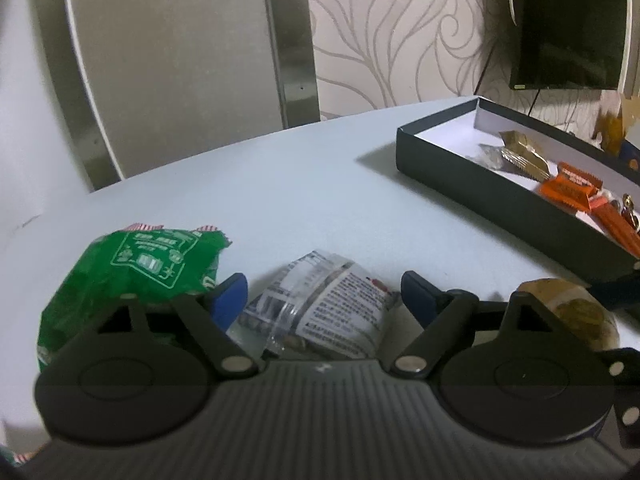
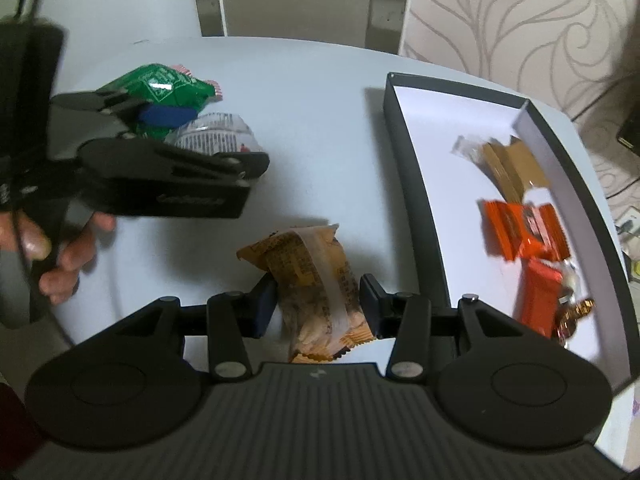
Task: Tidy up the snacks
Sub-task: 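Grasp the clear printed nut packet with left gripper while right grasps the clear peanut-cookie packet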
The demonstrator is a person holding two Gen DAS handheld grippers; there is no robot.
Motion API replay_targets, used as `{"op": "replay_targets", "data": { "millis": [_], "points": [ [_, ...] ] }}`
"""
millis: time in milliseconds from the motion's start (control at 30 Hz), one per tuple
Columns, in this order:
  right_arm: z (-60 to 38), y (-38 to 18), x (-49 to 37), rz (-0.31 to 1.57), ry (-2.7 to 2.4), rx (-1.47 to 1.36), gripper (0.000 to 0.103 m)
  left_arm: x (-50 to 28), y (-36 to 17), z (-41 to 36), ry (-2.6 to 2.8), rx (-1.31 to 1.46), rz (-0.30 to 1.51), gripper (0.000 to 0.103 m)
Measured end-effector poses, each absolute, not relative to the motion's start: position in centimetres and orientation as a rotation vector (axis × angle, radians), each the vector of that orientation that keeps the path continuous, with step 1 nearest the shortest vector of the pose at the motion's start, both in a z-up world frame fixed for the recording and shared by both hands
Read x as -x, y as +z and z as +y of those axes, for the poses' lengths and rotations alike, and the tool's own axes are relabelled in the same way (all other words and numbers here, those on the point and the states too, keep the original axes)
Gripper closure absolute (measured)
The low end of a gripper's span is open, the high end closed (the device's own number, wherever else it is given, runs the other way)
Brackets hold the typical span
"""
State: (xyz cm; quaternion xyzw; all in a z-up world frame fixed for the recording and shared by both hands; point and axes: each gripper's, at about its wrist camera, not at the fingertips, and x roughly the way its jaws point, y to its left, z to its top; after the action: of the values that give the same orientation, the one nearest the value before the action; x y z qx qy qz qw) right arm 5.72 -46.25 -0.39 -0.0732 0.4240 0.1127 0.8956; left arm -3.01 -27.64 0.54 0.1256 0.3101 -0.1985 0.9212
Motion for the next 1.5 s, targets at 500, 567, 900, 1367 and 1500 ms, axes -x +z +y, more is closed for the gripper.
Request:
{"op": "replay_targets", "data": {
  "millis": [500,567,900,1367,1500],
  "points": [
    [-45.3,-0.5,-4.5,0.833,0.177,0.122,0.025,4.4,0.1,-27.1,-0.448,-0.276,0.655,0.018],
    [-45.0,-0.6,-4.4,0.838,0.184,0.140,0.025,4.6,0.0,-27.0,-0.449,-0.272,0.653,0.018],
    [-45.1,-1.0,-4.2,0.851,0.197,0.133,0.049,5.1,0.0,-27.0,-0.464,-0.285,0.634,0.021],
    [-45.8,-0.4,-3.4,0.849,0.218,0.021,0.054,5.9,0.5,-26.8,-0.531,-0.282,0.607,0.073],
    [-46.6,0.2,-3.2,0.838,0.234,-0.068,0.055,6.3,1.3,-26.6,-0.511,-0.286,0.567,0.076]
  ]
}}
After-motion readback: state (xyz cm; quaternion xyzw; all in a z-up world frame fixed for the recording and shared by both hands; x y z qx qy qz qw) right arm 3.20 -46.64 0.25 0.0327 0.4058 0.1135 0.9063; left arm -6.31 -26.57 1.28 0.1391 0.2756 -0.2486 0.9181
